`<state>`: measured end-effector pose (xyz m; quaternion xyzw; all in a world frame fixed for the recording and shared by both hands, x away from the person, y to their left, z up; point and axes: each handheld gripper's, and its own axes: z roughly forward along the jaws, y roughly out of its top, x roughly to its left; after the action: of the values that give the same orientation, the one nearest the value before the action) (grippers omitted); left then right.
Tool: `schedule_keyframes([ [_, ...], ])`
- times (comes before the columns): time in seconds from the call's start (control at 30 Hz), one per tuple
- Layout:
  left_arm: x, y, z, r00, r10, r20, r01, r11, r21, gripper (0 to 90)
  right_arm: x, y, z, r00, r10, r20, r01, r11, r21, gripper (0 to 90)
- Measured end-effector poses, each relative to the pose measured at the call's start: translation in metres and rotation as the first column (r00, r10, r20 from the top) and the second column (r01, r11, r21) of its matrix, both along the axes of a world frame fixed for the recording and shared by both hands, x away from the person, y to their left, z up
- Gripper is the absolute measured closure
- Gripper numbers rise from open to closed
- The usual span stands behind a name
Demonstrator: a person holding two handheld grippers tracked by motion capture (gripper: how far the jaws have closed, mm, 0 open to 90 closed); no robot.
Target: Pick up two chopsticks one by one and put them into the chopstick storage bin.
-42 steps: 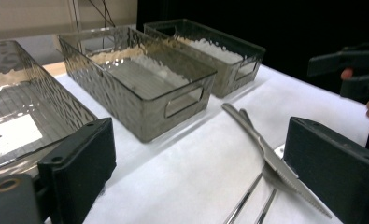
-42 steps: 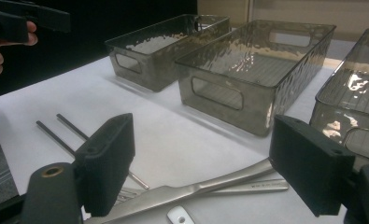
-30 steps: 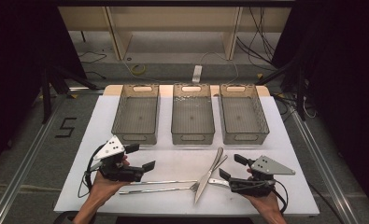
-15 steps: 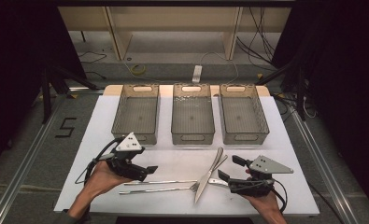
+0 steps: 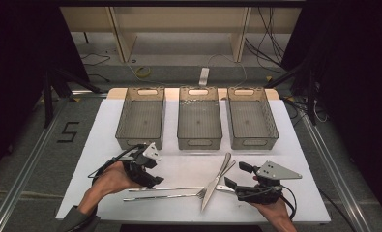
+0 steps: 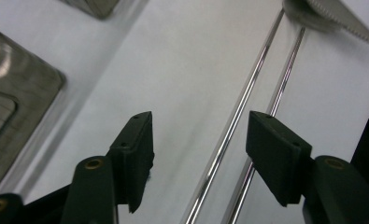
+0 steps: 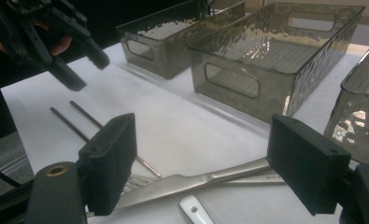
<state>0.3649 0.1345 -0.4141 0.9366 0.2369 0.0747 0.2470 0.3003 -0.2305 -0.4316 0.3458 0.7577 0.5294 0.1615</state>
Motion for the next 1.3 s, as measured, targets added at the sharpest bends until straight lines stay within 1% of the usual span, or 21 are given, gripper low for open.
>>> schedule_keyframes([
  [0.07, 0.000, 0.000, -0.005, 0.9998, -0.011, -0.016, 0.011, 0.9994, 0.034, 43.3, 0.000, 0.000, 0.000, 1.0000, 0.000, -0.003, 0.000, 1.000, -0.004, 25.1],
  [0.1, 0.000, 0.000, -0.007, 0.9997, -0.013, -0.018, 0.014, 0.9988, 0.047, 43.3, 0.000, 0.000, 0.000, 1.0000, 0.000, -0.003, 0.000, 1.000, -0.004, 25.1],
  [0.13, 0.000, 0.000, -0.009, 0.9996, -0.019, -0.021, 0.021, 0.9980, 0.059, 46.3, 0.000, 0.000, 0.000, 1.0000, 0.001, -0.004, -0.001, 1.000, -0.006, 25.2],
  [0.2, -0.001, 0.000, -0.013, 0.9991, -0.028, -0.032, 0.031, 0.9963, 0.080, 47.7, 0.000, 0.000, 0.000, 1.0000, 0.002, -0.005, -0.002, 1.000, -0.007, 25.2],
  [0.23, -0.001, 0.000, -0.015, 0.9987, -0.036, -0.036, 0.039, 0.9949, 0.093, 50.5, 0.000, 0.001, 0.000, 1.0000, 0.004, -0.007, -0.004, 1.000, -0.008, 25.3],
  [0.37, -0.002, -0.003, -0.021, 0.9967, -0.057, -0.058, 0.064, 0.9892, 0.132, 54.0, 0.000, 0.001, 0.000, 0.9999, 0.008, -0.009, -0.008, 1.000, -0.009, 25.2],
  [0.4, -0.002, -0.003, -0.022, 0.9961, -0.056, -0.069, 0.065, 0.9892, 0.132, 56.0, 0.000, 0.001, 0.000, 0.9999, 0.008, -0.013, -0.009, 1.000, -0.010, 25.3],
  [0.53, -0.003, -0.004, -0.028, 0.9929, -0.062, -0.102, 0.077, 0.9853, 0.153, 59.0, 0.000, 0.001, 0.000, 0.9998, 0.009, -0.015, -0.009, 1.000, -0.010, 25.3],
  [0.57, -0.002, -0.004, -0.032, 0.9915, -0.067, -0.112, 0.085, 0.9827, 0.165, 59.5, 0.001, 0.001, 0.000, 0.9998, 0.010, -0.016, -0.010, 1.000, -0.010, 25.3],
  [0.6, -0.002, -0.004, -0.032, 0.9915, -0.067, -0.112, 0.085, 0.9827, 0.165, 60.3, 0.001, 0.001, 0.000, 0.9998, 0.010, -0.016, -0.010, 1.000, -0.010, 25.3],
  [0.67, -0.002, -0.004, -0.034, 0.9889, -0.076, -0.127, 0.098, 0.9796, 0.175, 61.4, 0.000, 0.002, 0.000, 0.9998, 0.011, -0.016, -0.011, 1.000, -0.013, 25.4],
  [0.7, -0.003, -0.005, -0.036, 0.9892, -0.070, -0.129, 0.092, 0.9810, 0.171, 62.5, 0.000, 0.002, 0.000, 0.9998, 0.012, -0.016, -0.012, 1.000, -0.014, 25.4],
  [0.83, -0.002, -0.007, -0.038, 0.9859, -0.088, -0.142, 0.114, 0.9762, 0.184, 68.2, 0.001, 0.002, -0.001, 0.9997, 0.015, -0.018, -0.016, 1.000, -0.013, 25.6],
  [0.87, -0.003, -0.008, -0.040, 0.9863, -0.081, -0.144, 0.107, 0.9771, 0.183, 69.1, 0.001, 0.002, -0.001, 0.9997, 0.016, -0.019, -0.016, 1.000, -0.013, 25.6],
  [0.9, -0.002, -0.008, -0.041, 0.9855, -0.085, -0.147, 0.113, 0.9750, 0.192, 69.1, 0.001, 0.002, -0.001, 0.9997, 0.016, -0.019, -0.016, 1.000, -0.013, 25.6],
  [0.93, -0.002, -0.008, -0.042, 0.9852, -0.084, -0.150, 0.112, 0.9745, 0.194, 71.0, 0.001, 0.002, -0.001, 0.9997, 0.018, -0.019, -0.018, 1.000, -0.013, 25.8],
  [1.0, -0.001, -0.008, -0.043, 0.9829, -0.096, -0.157, 0.129, 0.9683, 0.214, 71.9, 0.001, 0.002, -0.001, 0.9996, 0.017, -0.020, -0.018, 1.000, -0.014, 25.8],
  [1.07, 0.000, -0.008, -0.044, 0.9826, -0.096, -0.159, 0.131, 0.9663, 0.222, 74.1, 0.001, 0.002, -0.001, 0.9996, 0.020, -0.022, -0.020, 1.000, -0.015, 26.0],
  [1.1, 0.000, -0.008, -0.045, 0.9821, -0.103, -0.158, 0.138, 0.9625, 0.233, 74.1, 0.001, 0.002, -0.001, 0.9996, 0.020, -0.022, -0.020, 1.000, -0.015, 26.0],
  [1.17, -0.001, -0.010, -0.047, 0.9825, -0.097, -0.159, 0.134, 0.9620, 0.238, 74.6, 0.001, 0.002, -0.001, 0.9995, 0.020, -0.023, -0.021, 1.000, -0.015, 26.0],
  [1.3, -0.001, -0.011, -0.047, 0.9825, -0.099, -0.157, 0.137, 0.9587, 0.250, 75.6, 0.001, 0.002, 0.000, 0.9995, 0.023, -0.022, -0.023, 1.000, -0.014, 26.2],
])
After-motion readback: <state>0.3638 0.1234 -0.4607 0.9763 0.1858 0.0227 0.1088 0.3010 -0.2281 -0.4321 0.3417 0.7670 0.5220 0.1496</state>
